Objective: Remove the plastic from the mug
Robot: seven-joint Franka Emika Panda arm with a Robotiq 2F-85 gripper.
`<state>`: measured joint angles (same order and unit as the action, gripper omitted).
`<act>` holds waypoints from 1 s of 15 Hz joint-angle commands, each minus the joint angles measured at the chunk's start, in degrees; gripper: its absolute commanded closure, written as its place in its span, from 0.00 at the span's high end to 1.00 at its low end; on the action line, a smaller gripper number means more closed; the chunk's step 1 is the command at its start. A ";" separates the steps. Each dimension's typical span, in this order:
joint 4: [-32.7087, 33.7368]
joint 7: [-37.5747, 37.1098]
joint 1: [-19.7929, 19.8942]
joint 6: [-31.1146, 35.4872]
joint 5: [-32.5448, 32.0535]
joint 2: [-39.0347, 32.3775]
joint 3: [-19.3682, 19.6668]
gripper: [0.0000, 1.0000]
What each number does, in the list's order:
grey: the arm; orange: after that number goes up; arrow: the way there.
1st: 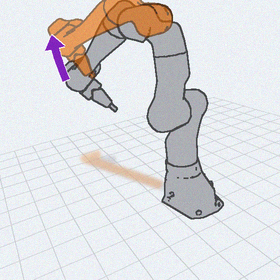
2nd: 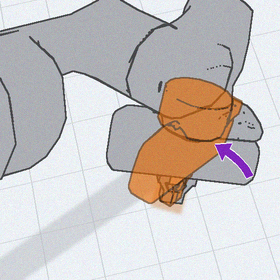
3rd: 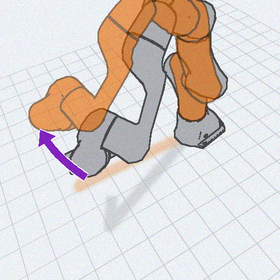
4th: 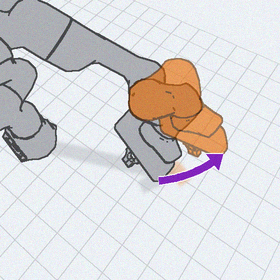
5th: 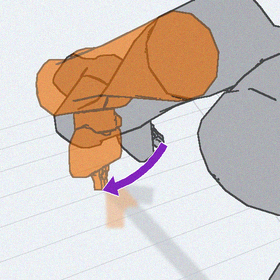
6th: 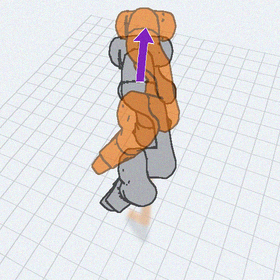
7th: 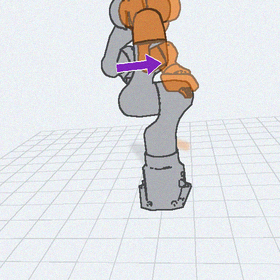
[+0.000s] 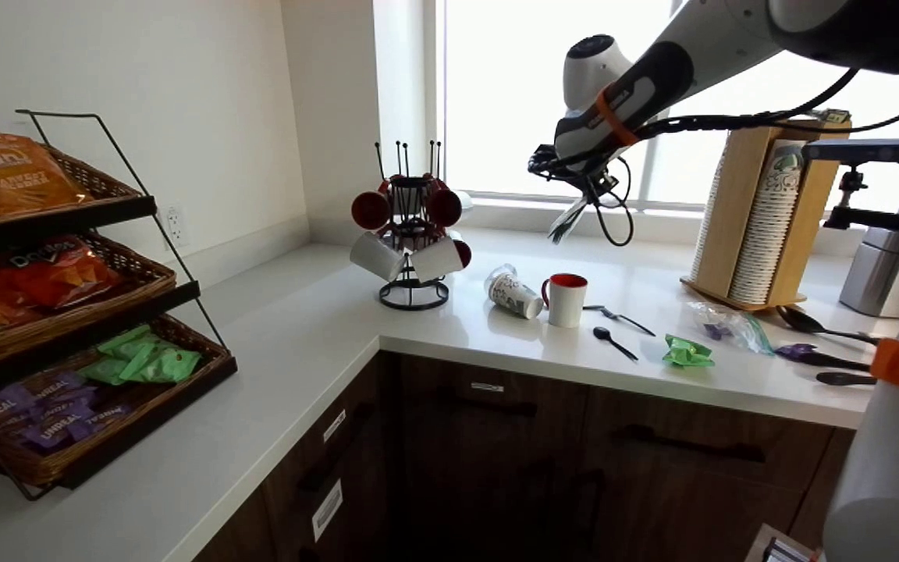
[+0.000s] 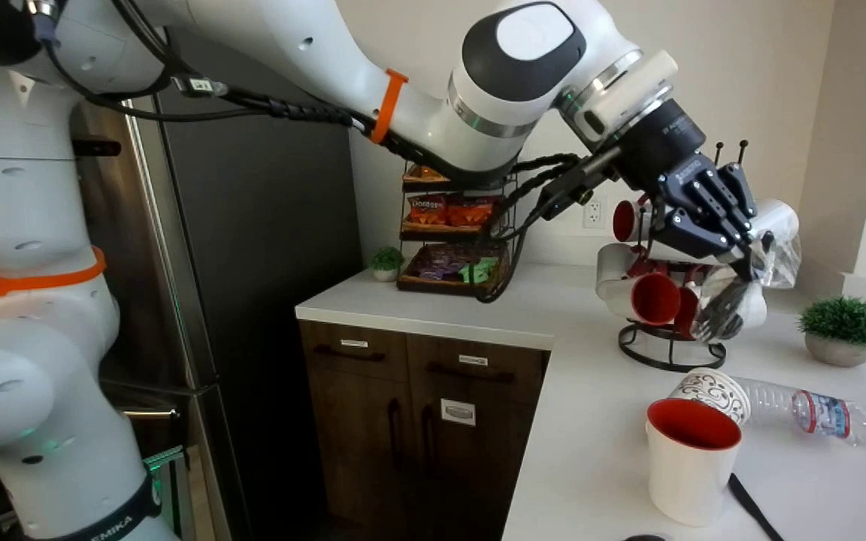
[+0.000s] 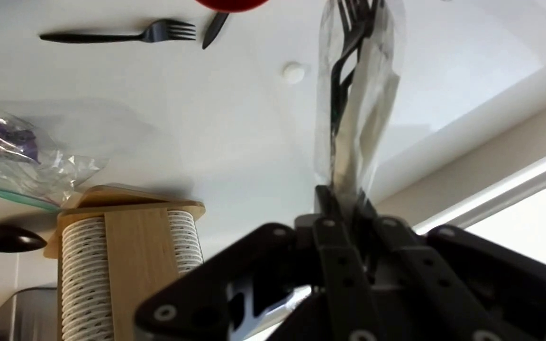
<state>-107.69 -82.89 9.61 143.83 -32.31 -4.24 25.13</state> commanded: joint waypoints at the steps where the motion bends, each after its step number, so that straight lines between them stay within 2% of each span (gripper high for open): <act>1: -5.45 9.26 1.90 -0.56 10.34 5.20 -4.86 0.03; 4: -8.39 14.49 1.63 -1.74 21.75 6.04 -7.82 0.03; 8: -10.94 16.96 0.92 -1.49 36.91 4.02 -11.25 0.03; 12: -9.69 17.38 1.17 -0.69 52.61 -0.70 -13.18 0.03; 15: -8.78 21.22 2.26 -0.94 66.10 -4.03 -14.07 0.03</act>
<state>-118.10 -65.25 10.46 143.38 22.64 -5.05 12.08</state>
